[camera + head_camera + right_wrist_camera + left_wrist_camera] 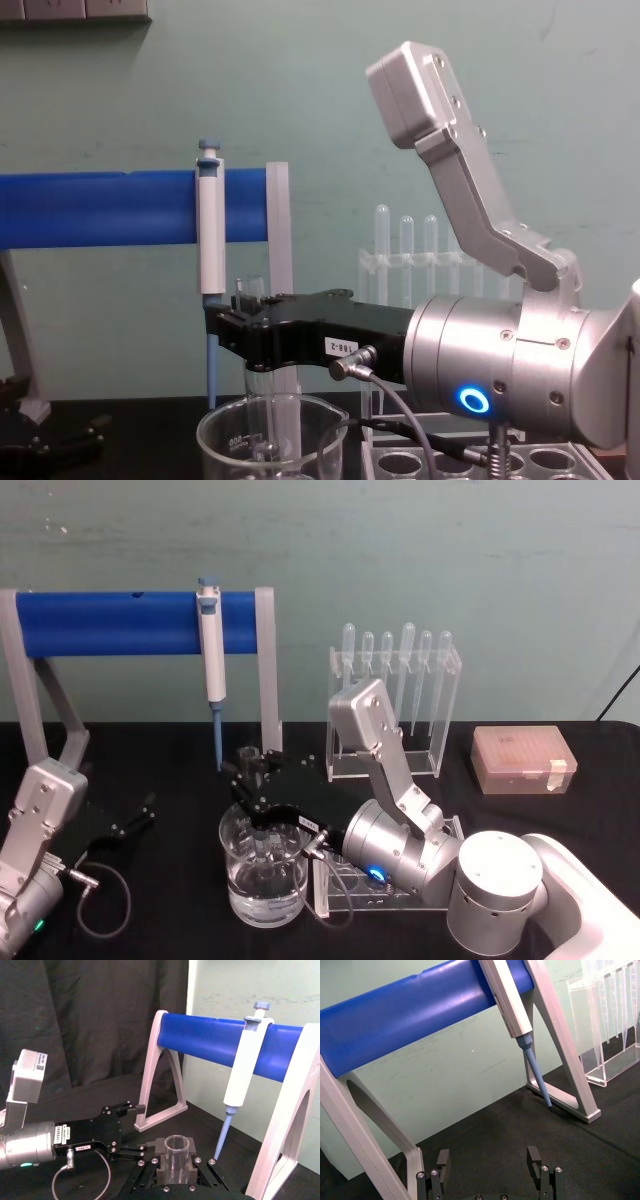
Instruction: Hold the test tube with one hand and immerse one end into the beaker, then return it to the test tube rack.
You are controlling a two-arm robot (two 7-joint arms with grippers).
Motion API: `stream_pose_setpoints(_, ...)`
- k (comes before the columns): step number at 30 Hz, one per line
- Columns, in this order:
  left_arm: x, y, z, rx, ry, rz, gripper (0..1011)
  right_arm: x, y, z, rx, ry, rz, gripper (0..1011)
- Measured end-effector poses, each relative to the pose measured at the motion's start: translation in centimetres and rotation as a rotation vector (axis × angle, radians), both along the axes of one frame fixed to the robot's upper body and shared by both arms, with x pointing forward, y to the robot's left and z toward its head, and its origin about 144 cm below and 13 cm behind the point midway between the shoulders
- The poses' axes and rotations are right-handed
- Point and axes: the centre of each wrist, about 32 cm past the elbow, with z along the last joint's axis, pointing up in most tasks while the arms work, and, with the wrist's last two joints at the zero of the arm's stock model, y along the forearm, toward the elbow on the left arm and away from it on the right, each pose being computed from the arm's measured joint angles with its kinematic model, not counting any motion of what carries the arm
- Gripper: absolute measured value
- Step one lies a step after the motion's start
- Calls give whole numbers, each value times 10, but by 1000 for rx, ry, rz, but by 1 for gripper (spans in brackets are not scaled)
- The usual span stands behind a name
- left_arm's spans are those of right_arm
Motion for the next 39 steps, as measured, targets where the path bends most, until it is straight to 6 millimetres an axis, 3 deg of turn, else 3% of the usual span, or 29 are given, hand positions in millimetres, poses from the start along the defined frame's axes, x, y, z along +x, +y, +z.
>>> stream_pose_setpoints(39,0,0,0,0,0,0,1000,0,0,0,-1,-1,0,224)
